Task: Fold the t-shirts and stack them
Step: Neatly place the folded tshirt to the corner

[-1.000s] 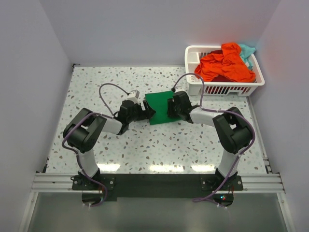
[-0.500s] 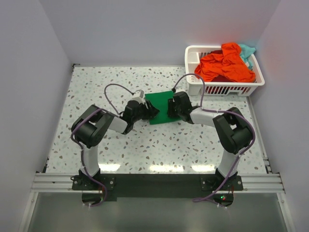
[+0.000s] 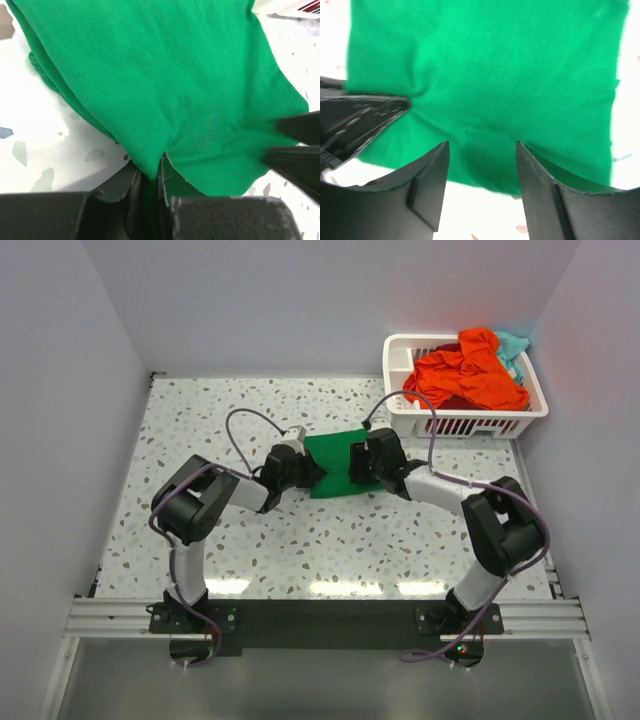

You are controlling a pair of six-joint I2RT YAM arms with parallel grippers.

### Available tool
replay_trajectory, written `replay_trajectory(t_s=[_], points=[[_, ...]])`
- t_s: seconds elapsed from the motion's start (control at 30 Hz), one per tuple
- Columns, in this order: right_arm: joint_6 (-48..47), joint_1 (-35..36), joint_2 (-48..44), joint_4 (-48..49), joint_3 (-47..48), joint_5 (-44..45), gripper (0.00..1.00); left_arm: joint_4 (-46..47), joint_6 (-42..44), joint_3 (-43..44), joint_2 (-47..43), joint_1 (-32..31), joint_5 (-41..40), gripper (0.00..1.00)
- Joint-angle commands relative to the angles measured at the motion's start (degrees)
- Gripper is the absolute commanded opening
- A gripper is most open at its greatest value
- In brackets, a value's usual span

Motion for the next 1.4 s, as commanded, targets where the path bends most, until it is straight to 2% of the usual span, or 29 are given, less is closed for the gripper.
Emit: replay_trajectory(t_s=[0.0,0.17,0.33,0.47,0.63,0.73,0.9,1.17,1.37], points=[[-1.48,-0.03,-7.16,-1.54,0.28,1.49,0.61,-9.48,7.87,2.19,-2.39,1.97,-3.58,0.00],[-3.50,-0.03,-12.69,-4.26,1.33,3.86,0.68,-20.90,15.62,5.79,-5.73,5.31,-5.95,0.00],[-4.38,-0.11,-18.67,-4.53,1.68,6.41,0.71,-34.86,24.15,10.98,-7.06,8.82,-18.59,0.00],[-5.52,-0.11,-21.40,-4.62,1.51,8.08,0.72,-38.41,26.35,12.83,-7.33,12.69,-22.12,0.00],[-6.14,-0.11,-23.77,-4.62,0.37,9.40,0.73,-45.69,29.34,20.47,-2.68,17.26,-27.38,0.00],[-6.14,-0.20,-24.65,-3.65,-0.95,9.76,0.74,-47.19,32.59,24.77,-0.91,19.99,-30.20,0.00],[-6.31,-0.20,-25.80,-3.30,-2.36,10.37,0.74,-49.84,37.07,33.21,3.75,25.61,-30.39,0.00],[-6.75,-0.20,-27.99,-3.30,-3.68,11.52,0.74,-48.35,45.85,37.88,7.79,31.50,-30.22,0.00],[-6.49,-0.20,-29.05,-3.12,-4.38,10.81,0.74,-47.38,49.11,41.39,9.90,36.59,-29.07,0.00]])
